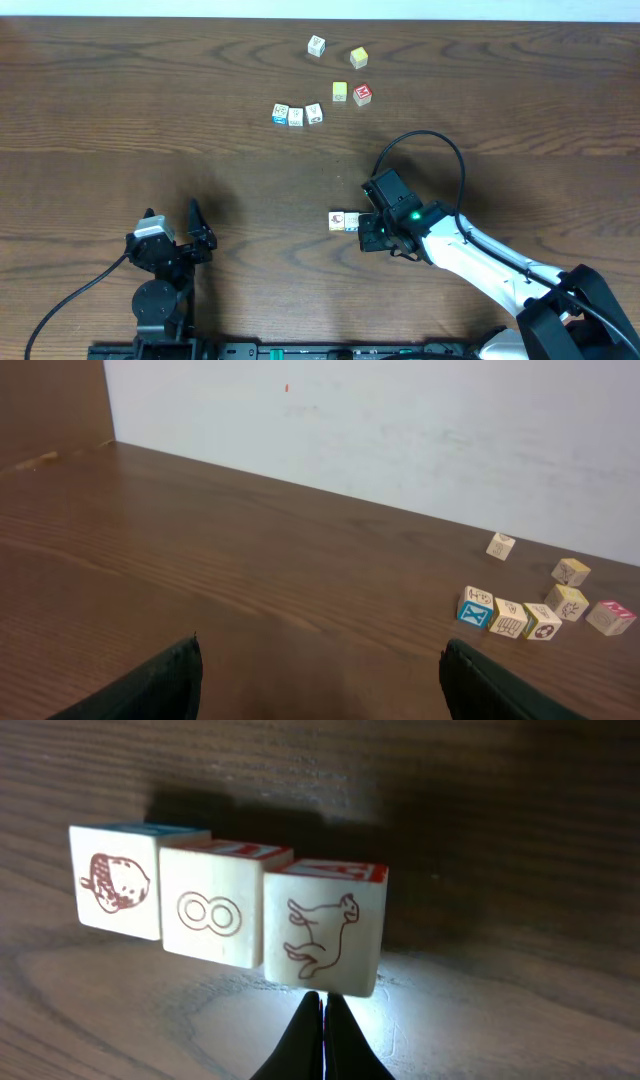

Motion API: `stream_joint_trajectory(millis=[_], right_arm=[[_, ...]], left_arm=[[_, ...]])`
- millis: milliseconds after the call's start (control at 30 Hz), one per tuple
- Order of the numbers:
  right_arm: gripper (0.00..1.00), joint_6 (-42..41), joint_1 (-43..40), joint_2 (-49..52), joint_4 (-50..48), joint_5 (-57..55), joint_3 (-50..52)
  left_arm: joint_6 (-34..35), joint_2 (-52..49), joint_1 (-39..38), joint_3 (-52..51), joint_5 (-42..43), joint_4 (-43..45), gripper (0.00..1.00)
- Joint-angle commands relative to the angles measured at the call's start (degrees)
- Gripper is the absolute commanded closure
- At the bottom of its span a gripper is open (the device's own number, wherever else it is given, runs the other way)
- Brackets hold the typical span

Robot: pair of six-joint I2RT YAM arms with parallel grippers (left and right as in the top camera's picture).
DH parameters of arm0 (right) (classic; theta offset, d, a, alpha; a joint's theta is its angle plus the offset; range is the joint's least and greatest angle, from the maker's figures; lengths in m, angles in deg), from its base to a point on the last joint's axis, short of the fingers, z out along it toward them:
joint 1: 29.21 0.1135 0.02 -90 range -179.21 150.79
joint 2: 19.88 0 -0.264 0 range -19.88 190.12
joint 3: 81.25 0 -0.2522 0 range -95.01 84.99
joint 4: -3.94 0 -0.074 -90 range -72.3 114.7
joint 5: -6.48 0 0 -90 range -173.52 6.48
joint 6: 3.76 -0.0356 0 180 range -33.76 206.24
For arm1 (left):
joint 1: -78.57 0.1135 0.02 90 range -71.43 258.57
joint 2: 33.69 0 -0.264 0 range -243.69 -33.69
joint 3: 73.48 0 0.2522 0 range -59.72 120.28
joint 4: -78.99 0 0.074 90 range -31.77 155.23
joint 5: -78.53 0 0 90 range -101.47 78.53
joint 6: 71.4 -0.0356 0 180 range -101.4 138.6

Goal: Lift 4 blocks
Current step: 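Close the right gripper and push the A block flush against the 8 block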

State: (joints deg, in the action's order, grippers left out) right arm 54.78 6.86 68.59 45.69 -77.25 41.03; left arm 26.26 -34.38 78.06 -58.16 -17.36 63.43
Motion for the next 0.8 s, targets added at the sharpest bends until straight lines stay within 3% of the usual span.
stream_joint_trajectory(millis=[0, 300, 767], right_arm=[[0.99, -0.85, 0.79, 0.33, 1.36, 0.26, -0.07], [0.99, -2.58, 0.72, 0.33, 6.36, -5.27, -0.07], [0.99, -2.12, -0.90, 0.33, 1.53, -7.32, -0.07]], left_arm=[[-0.13, 0.09, 0.22, -1.33, -0.31, -1.99, 0.23], [-0.13, 0.09, 0.22, -1.33, -0.31, -1.99, 0.23], [-0.13, 0.09, 0.22, -1.33, -0.31, -1.99, 0.24]])
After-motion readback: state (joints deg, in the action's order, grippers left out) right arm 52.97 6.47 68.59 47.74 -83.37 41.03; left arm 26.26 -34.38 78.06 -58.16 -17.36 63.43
